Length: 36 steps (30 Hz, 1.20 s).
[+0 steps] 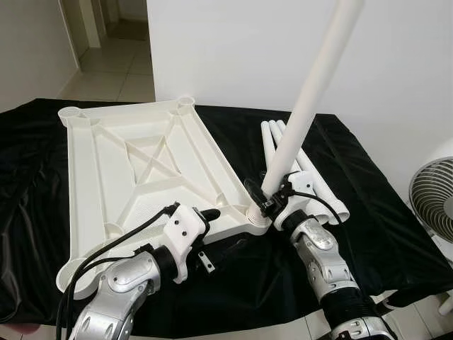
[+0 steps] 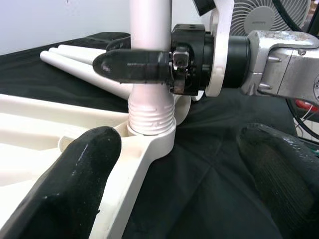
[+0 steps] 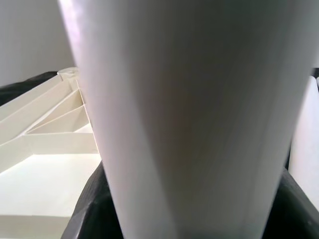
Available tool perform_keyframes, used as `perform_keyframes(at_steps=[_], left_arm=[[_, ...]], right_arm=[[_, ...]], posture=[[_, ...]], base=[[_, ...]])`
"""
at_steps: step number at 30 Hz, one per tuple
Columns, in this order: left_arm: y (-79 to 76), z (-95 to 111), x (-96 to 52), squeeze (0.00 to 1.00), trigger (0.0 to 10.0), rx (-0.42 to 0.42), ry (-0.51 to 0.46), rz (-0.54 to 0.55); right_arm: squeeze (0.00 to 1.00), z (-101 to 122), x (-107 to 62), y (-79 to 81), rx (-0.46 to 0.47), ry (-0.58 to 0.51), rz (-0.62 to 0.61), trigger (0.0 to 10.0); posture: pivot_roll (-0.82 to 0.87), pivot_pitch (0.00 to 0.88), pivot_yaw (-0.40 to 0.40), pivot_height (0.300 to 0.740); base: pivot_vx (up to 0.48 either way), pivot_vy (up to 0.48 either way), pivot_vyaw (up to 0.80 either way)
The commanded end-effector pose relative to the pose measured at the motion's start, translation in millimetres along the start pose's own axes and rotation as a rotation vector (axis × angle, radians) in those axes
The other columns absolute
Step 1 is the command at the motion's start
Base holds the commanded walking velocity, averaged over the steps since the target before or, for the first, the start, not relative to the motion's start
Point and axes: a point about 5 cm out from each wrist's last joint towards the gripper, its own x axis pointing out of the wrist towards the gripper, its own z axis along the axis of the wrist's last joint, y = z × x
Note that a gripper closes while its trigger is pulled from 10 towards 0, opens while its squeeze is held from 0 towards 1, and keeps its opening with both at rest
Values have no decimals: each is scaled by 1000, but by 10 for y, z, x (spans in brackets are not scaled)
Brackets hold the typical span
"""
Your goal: Building children table
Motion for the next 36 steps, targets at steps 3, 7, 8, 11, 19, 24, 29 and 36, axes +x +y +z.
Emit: perform_keyframes(at_steps=[3, 7, 8, 11, 19, 24, 29, 36], left_arm=[[-6, 16, -7, 0, 10000, -6, -3, 49], [-11, 14, -13, 0, 10000, -7, -1, 50], [-11, 14, -13, 0, 10000, -7, -1, 50], [-17, 14, -18, 0, 10000, -8, -1, 51], [-31, 15, -26, 0, 10000, -9, 0, 55], [-43, 14, -28, 0, 10000, -12, 0, 55], [-50, 15, -24, 0, 10000, -14, -2, 53], [-64, 15, -22, 0, 10000, -13, -1, 50]], right_arm=[[0, -540, -281, -151, 107, 269, -117, 10000], [0, -551, -295, -149, 83, 270, -113, 10000], [0, -551, -295, -149, 83, 270, -113, 10000], [0, -520, -297, -102, 46, 240, -95, 10000], [0, -463, -319, 6, 10, 174, -89, 10000], [0, -471, -331, 59, 27, 153, -145, 10000], [0, -457, -305, 68, 30, 137, -210, 10000], [0, -426, -230, 109, 10, 116, -322, 10000]], posture=[[76, 103, -33, 740], [78, 105, -35, 740], [78, 105, -35, 740], [80, 107, -38, 740], [83, 110, -44, 740], [84, 108, -48, 740], [86, 106, -52, 740], [88, 104, -55, 740]], base=[[0, 0, 0], [0, 0, 0], [0, 0, 0], [0, 0, 0], [0, 0, 0], [0, 0, 0], [0, 0, 0], [0, 0, 0]])
